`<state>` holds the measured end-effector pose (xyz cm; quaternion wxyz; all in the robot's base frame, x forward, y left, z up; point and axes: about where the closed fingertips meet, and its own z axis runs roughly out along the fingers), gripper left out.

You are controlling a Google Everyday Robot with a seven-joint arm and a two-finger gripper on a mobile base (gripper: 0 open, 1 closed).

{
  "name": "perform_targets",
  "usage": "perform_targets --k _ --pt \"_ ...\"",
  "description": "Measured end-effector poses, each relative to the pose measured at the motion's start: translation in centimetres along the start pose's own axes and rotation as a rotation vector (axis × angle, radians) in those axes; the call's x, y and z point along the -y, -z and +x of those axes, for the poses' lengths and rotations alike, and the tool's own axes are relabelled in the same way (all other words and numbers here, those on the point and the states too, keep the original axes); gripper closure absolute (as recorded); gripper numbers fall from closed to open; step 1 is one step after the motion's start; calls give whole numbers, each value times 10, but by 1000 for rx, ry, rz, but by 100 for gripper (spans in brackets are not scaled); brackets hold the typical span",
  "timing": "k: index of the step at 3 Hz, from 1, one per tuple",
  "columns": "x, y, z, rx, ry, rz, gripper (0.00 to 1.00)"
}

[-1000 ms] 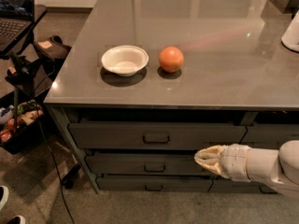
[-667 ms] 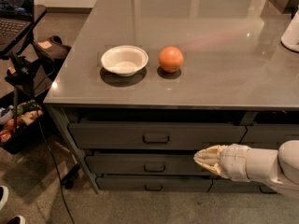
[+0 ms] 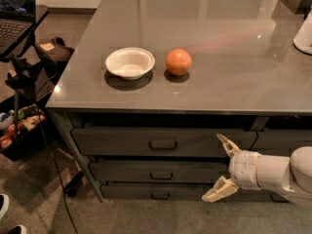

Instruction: Close top drawer

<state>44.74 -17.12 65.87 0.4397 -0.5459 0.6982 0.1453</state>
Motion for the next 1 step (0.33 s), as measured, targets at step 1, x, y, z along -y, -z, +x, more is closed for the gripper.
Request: perform_targets --k 1 --pt "0 0 0 0 0 0 0"
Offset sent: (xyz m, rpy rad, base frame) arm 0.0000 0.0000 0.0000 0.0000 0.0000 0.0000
